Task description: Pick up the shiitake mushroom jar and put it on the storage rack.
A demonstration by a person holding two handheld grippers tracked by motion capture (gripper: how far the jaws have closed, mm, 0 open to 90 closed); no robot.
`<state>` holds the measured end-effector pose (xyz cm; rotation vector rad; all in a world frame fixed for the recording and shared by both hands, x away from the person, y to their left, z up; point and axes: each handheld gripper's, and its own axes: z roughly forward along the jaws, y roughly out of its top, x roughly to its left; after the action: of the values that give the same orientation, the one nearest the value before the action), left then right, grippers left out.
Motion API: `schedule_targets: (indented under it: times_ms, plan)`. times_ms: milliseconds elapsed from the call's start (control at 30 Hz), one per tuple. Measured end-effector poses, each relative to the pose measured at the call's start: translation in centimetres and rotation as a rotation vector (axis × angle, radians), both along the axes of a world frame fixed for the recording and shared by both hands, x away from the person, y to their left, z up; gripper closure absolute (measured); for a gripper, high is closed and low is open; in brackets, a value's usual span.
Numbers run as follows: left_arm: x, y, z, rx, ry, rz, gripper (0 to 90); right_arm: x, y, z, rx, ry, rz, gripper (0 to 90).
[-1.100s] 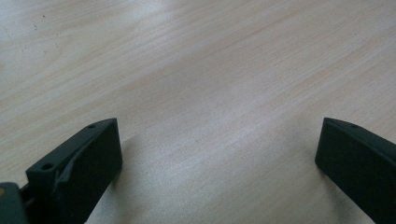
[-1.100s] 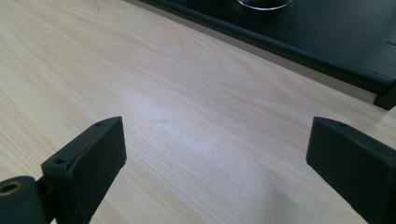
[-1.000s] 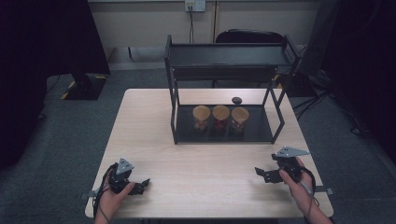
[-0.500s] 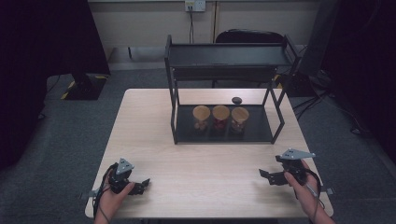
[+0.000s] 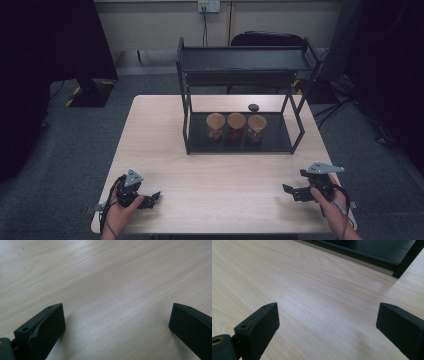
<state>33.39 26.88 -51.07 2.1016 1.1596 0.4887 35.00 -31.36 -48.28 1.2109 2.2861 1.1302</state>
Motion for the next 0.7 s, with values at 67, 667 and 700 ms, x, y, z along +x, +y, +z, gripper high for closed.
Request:
schedule_targets:
  times_ms: [67,667,700]
  plan:
    - [0.0,0.0,0.0,0.000,0.000,0.000,0.2,-0.1,-0.2,0.0,-0.002,0.000,0.000,4.0]
    - [0.0,0.0,0.0,0.000,0.000,0.000,0.2,-1.1,-1.7,-0.8,0.006,0.012,-0.014,3.9]
    - [0.0,0.0,0.0,0.000,0.000,0.000,0.1,-1.2,-1.8,-0.8,0.004,0.012,-0.015,3.9]
